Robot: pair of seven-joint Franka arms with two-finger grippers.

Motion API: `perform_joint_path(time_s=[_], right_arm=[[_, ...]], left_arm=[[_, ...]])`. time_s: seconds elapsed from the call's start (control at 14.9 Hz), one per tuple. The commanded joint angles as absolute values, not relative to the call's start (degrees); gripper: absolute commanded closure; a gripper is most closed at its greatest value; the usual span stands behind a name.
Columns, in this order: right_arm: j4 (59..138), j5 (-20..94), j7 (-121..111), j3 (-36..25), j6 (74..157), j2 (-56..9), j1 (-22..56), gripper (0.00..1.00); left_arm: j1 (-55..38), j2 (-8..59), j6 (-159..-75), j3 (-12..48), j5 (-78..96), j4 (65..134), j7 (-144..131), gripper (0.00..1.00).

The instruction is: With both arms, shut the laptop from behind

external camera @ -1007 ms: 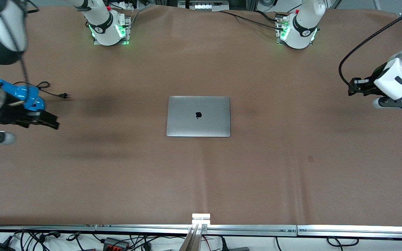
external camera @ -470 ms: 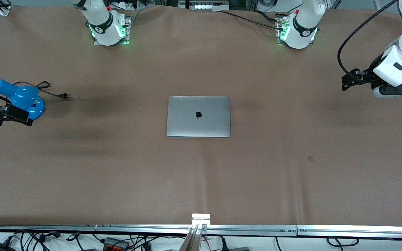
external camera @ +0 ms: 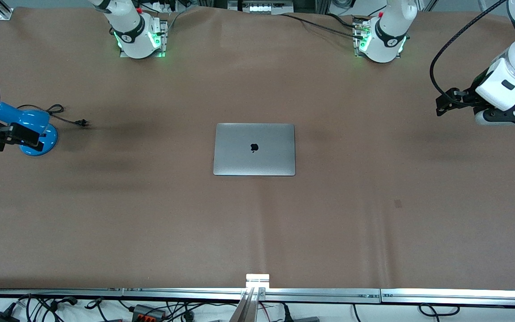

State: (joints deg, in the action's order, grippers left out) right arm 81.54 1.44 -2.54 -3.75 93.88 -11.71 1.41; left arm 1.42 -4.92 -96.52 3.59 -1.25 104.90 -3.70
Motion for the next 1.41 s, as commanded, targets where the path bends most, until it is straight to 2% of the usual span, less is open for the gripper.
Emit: perform_joint_path(time_s=[0.0,0.27,1.34], right_arm=[[93.8,-0.3,-2.9,-2.9,97.5,-3.1,1.0,0.00],[102.0,-1.0,-2.9,-2.8,99.3,3.5,0.8,0.00],[101.1,-0.7,-2.6,-2.5,97.6,3.6,0.8,0.00]], left_arm=[[1.4,-5.4,-96.2,3.7,-0.5,105.0,-4.0,0.00],[1.5,-5.4,-96.0,3.7,-0.5,105.1,-4.0,0.00],[1.4,-5.4,-94.0,3.8,-0.5,104.5,-4.4,0.00]])
